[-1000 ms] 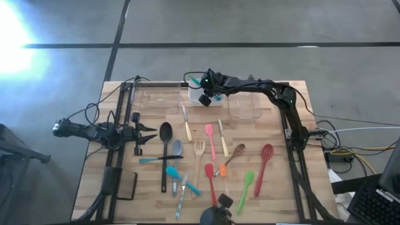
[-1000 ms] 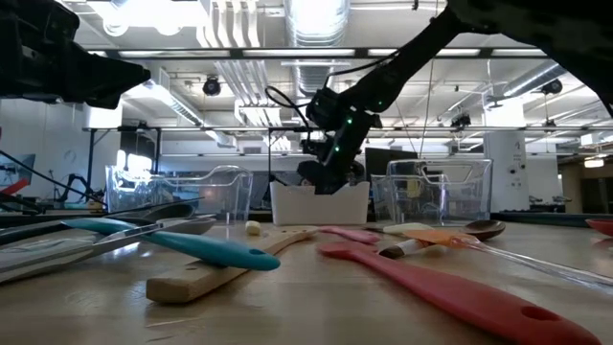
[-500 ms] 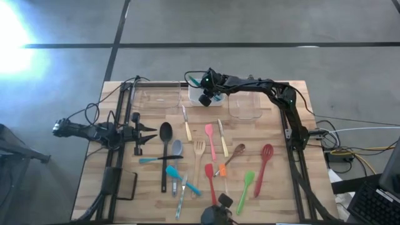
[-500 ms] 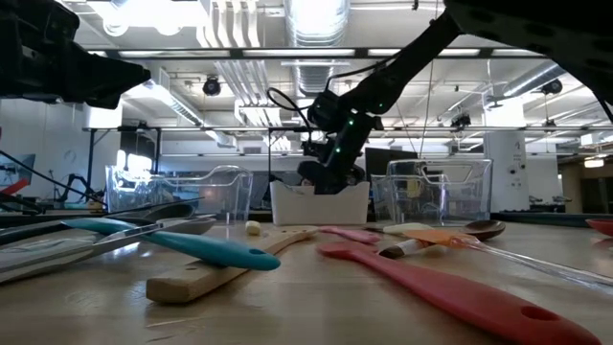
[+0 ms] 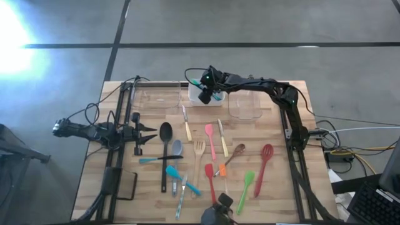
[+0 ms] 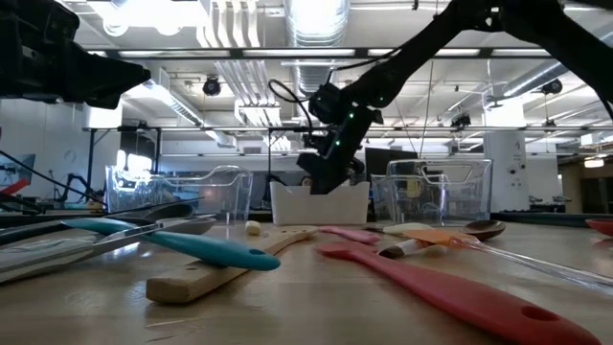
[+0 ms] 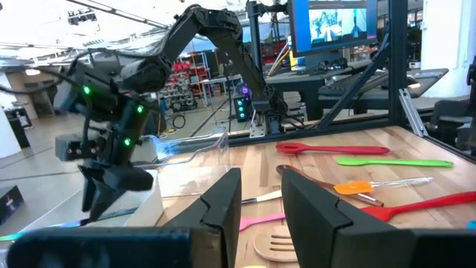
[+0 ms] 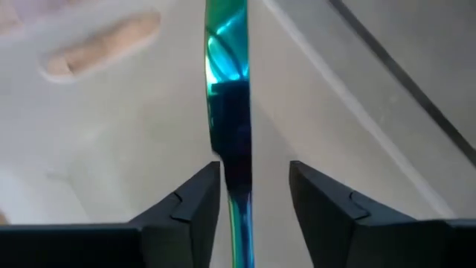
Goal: Pick & Place Kitchen Items
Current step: Put the red ladle into the right transparent bin
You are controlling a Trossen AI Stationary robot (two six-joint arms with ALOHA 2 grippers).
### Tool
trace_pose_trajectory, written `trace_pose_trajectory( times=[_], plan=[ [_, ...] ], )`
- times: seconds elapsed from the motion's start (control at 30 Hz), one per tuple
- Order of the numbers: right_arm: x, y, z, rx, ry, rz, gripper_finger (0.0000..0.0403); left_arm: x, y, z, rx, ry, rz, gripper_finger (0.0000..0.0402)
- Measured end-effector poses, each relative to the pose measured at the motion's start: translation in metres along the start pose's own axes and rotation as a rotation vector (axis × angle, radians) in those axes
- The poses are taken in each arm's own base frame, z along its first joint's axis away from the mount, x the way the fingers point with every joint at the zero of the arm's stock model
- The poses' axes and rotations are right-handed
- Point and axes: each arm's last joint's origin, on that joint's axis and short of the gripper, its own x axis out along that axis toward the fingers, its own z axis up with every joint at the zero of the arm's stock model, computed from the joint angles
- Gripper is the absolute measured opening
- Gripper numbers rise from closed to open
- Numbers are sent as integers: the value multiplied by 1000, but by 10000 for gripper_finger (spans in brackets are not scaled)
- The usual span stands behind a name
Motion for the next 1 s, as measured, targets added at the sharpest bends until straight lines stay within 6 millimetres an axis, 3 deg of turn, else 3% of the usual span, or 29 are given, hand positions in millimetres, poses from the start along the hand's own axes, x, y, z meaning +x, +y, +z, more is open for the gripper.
trace_pose_trajectory(
  times=[0.2,0.43,0.67,1.0],
  plan=[
    [-24,-2,16,5,-5,2,181,0,0,0,0,0,0,101],
    [-60,7,33,-26,83,19,176,0,0,0,-2,0,0,101],
    [-108,36,43,-106,190,62,156,0,0,0,-1,0,0,101],
    [-199,87,28,-158,294,126,122,0,0,0,0,1,-1,101]
  ],
)
